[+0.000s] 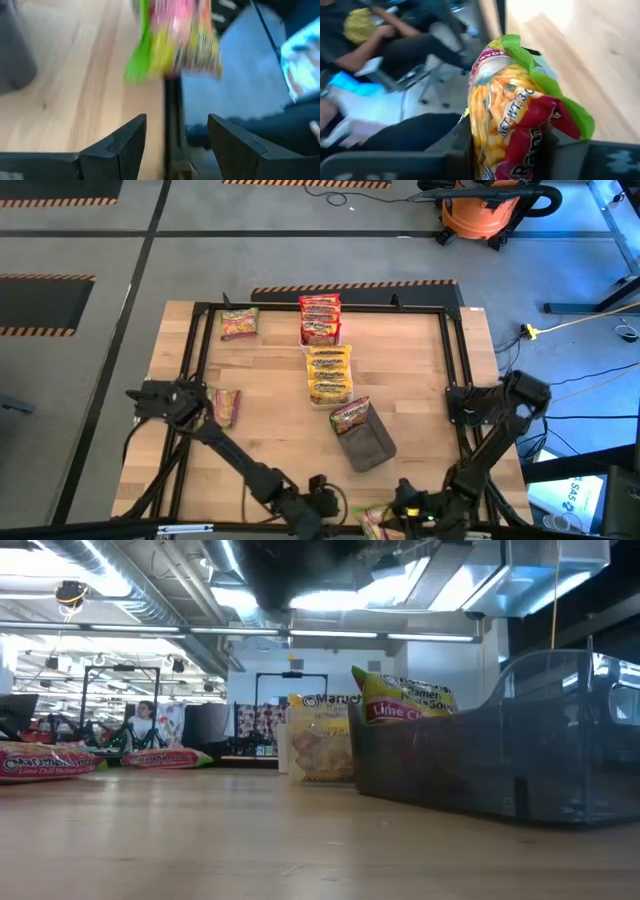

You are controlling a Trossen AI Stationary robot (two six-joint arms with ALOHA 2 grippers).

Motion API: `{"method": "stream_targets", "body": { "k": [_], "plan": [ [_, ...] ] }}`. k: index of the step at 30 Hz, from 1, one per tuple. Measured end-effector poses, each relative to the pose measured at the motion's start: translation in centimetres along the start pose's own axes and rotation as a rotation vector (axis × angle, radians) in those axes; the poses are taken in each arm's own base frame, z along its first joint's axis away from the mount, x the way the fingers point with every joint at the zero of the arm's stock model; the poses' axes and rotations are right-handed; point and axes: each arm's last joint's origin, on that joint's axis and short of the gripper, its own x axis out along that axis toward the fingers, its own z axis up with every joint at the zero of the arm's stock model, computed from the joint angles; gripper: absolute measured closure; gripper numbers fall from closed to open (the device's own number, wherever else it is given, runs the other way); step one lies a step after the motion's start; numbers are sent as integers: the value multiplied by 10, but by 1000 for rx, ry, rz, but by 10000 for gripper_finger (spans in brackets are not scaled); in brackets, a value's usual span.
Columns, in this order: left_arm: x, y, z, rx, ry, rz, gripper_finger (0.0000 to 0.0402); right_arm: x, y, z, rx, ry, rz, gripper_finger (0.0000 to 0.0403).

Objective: Sort Maruchan noodles
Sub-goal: Put the green noodle pack into the black bin

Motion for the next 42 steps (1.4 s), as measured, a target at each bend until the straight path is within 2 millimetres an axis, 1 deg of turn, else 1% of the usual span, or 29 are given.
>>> {"method": "stream_targets", "body": {
  "k": [3,6,9,12,15,18,22,24,26,29,32,36,40,42],
  "plan": [
    [-20,-12,1,32,31,-1,195,-15,12,15,-53,-12,59,306],
    [-38,-22,2,56,5,28,195,-29,19,35,-140,-71,70,314],
    [-46,-29,-4,62,-36,58,195,-39,20,54,-211,-172,26,315],
    [-50,-31,-12,48,-111,56,195,-39,21,71,-292,-245,7,313],
    [-58,-27,-20,14,-216,56,195,-31,18,86,-367,-281,3,313],
    [-73,-18,-32,-31,-342,22,195,-25,16,101,-411,-305,7,314],
    [-94,-3,-50,-122,-513,-16,195,-18,13,121,-460,-365,22,311],
    [-99,6,-54,-148,-577,2,195,-15,11,132,-483,-396,30,311],
    [-103,11,-54,-172,-637,24,195,-10,5,143,-501,-415,16,312],
    [-105,14,-48,-159,-689,41,195,-4,-4,157,-503,-420,4,314],
    [-109,19,-37,-129,-716,70,195,-1,-10,166,-504,-416,5,312],
    [-122,19,-22,-73,-737,99,188,0,-10,169,-506,-425,22,311],
    [-141,19,-11,-55,-740,141,164,-1,-7,169,-519,-423,70,314],
    [-141,21,-9,-43,-729,164,150,-2,-6,169,-524,-429,83,312]
  ]
}}
